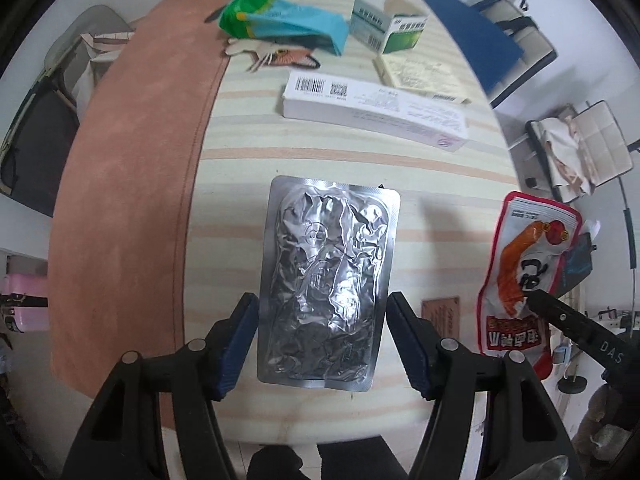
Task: Collect trash
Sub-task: 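Carry the foil pack and red pouch to the bin and open both tools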
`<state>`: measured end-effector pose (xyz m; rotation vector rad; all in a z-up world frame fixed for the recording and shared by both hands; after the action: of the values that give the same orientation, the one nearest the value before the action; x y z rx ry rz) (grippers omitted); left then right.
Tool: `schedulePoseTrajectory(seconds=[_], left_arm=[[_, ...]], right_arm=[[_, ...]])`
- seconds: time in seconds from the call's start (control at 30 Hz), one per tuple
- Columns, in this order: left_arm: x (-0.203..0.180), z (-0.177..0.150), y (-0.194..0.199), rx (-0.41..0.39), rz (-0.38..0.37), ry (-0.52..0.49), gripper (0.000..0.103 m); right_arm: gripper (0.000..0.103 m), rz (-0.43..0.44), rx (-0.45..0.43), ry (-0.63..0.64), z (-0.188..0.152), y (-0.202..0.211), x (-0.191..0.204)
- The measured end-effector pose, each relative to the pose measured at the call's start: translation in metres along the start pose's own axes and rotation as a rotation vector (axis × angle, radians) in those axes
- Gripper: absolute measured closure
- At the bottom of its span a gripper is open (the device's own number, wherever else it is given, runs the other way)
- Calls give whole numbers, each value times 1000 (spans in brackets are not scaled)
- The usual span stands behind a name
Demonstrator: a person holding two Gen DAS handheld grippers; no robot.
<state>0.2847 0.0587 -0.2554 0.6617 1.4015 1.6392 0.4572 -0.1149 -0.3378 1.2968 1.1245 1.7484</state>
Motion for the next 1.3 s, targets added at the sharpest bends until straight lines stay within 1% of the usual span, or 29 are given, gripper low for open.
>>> schedulePoseTrajectory(seconds=[0.07, 0.17, 0.3, 0.37, 0.47, 0.57, 0.63, 0.73, 0.83, 0.87, 1.0, 1.1, 1.13, 1.27, 1.3], left_arm=[[3, -6, 6, -17, -10, -11, 40], [7, -30, 20, -45, -26, -26, 40], [22, -75, 43, -70, -52, -45, 40], [29, -96, 49, -73, -58, -57, 40], [42, -131, 56, -65, -74, -71, 40], [53, -164, 56, -41, -92, -79, 40], [59, -184, 51, -14, -102, -79, 40], [65, -210, 38, 30, -115, -70, 40], [72, -230, 16, 79, -117, -49, 40], [74, -236, 7, 94, -115, -38, 40], [87, -259, -46, 168, -106, 14, 40], [94, -272, -97, 219, -96, 56, 40], [97, -276, -114, 233, -97, 67, 40], [107, -295, -191, 293, -85, 108, 40], [108, -297, -204, 288, -89, 112, 40]], right_arm=[[103, -1, -19, 10, -14, 11, 8], [103, -2, -46, 16, -42, 27, 19], [103, -12, -82, 16, -90, 46, 31], [103, -20, -97, 9, -120, 56, 36], [103, -27, -99, -5, -169, 64, 43], [103, -40, -83, -14, -218, 66, 47], [103, -45, -59, -29, -251, 63, 46], [103, -58, -17, -47, -289, 51, 41], [103, -75, 40, -61, -324, 28, 32], [103, -80, 57, -65, -331, 20, 29], [103, -93, 136, -81, -361, -27, 9], [103, -95, 188, -92, -377, -74, -11], [103, -95, 208, -97, -384, -96, -20], [103, -96, 256, -109, -401, -165, -48], [103, -96, 267, -116, -405, -183, -55]])
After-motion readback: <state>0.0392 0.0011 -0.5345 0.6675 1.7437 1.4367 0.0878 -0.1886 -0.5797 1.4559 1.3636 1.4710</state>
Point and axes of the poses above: each gripper's, at about its wrist camera, not at the fingertips, and y roughly against the way its jaws point, x to its left, z to its top, the point moved 1 cm from there along -y, roughly the way its jaws point
